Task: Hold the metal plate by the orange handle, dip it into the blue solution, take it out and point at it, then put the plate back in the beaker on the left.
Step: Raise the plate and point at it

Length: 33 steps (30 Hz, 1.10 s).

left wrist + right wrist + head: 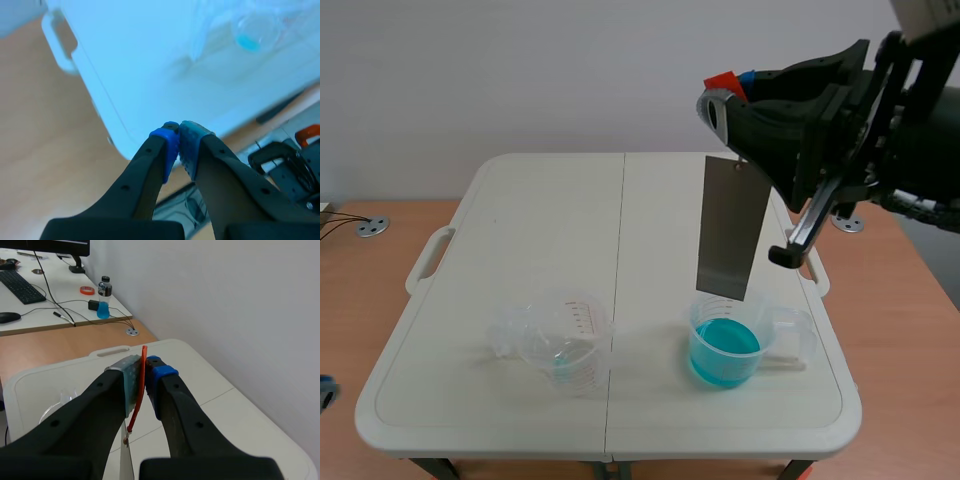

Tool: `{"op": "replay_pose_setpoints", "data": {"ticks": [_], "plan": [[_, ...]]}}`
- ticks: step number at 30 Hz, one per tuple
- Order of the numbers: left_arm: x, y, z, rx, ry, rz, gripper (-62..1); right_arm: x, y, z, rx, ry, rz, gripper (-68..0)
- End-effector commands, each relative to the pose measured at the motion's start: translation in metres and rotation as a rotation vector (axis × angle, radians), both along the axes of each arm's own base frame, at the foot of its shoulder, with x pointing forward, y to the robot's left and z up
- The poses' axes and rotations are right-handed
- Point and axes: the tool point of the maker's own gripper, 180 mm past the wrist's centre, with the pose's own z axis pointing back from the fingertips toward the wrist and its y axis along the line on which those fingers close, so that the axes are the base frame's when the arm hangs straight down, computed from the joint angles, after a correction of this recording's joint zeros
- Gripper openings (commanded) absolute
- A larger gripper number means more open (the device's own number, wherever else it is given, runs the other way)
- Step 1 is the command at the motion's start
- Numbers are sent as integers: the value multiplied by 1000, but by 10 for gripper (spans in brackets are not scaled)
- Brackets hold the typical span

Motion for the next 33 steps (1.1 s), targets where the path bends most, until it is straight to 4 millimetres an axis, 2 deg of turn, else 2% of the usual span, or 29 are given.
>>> {"op": "replay_pose_setpoints", "data": {"ticks": [1,5,17,25,33], "plan": [[13,-8,11,-30,-47,-24,-594,-1,-3,18,28,-44,5,-660],[29,-30,20,-69,-86,-103,-594,1,-7,22,40,-47,-8,-660],[63,-107,28,-115,-117,-309,-594,1,-8,20,30,-38,-11,-660],[69,-157,32,-110,-135,-461,-594,1,-8,19,27,-36,-12,-660],[81,-189,30,-103,-151,-525,-594,1,-8,19,27,-36,-12,-660]]}}
